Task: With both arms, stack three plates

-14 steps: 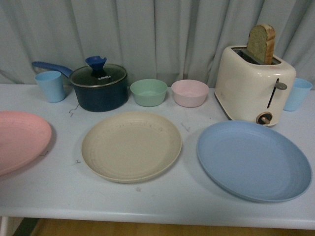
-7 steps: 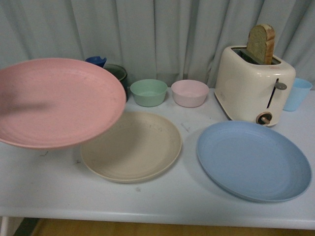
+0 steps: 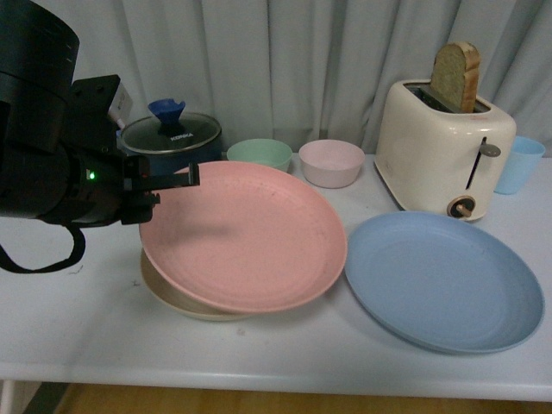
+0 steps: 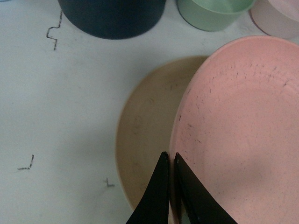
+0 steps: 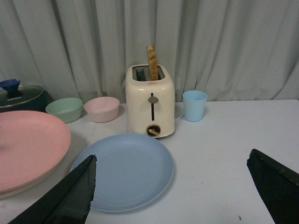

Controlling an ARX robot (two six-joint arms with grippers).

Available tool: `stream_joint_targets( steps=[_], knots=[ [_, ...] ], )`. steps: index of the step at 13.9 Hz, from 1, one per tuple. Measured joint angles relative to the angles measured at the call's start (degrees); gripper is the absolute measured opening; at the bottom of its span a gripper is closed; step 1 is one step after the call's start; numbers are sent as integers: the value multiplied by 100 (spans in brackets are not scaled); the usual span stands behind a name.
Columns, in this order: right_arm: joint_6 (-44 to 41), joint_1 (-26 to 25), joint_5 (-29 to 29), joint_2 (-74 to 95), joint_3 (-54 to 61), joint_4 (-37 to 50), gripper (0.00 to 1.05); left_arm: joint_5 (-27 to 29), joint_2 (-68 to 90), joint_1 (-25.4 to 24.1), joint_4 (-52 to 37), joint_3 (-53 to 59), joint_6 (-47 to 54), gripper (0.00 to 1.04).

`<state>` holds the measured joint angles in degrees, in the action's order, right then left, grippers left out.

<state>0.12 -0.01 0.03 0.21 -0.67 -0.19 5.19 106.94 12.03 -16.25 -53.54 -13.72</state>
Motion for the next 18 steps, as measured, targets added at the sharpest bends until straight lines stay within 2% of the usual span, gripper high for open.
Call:
stream_joint_targets(
  steps=[9, 11, 13, 14, 16, 18],
  knots=[
    [0, 0, -2, 0, 0, 0, 98, 540, 815, -166, -188, -393, -527, 2],
    [0, 0, -2, 0, 0, 0, 98, 446, 848, -179, -170, -393, -669, 2],
    [0, 0, -2, 0, 0, 0, 98, -308, 846, -240, 70, -457, -1429, 31],
    [0, 0, -2, 0, 0, 0, 98, -570, 763, -299, -20, -407, -1766, 41],
    [0, 0, 0, 0, 0, 0, 98, -656, -98, -428, -798, 85, -2149, 70],
    [0, 0, 0, 0, 0, -2, 98, -713, -1163, -595, -960, 348, -2087, 94]
  ],
)
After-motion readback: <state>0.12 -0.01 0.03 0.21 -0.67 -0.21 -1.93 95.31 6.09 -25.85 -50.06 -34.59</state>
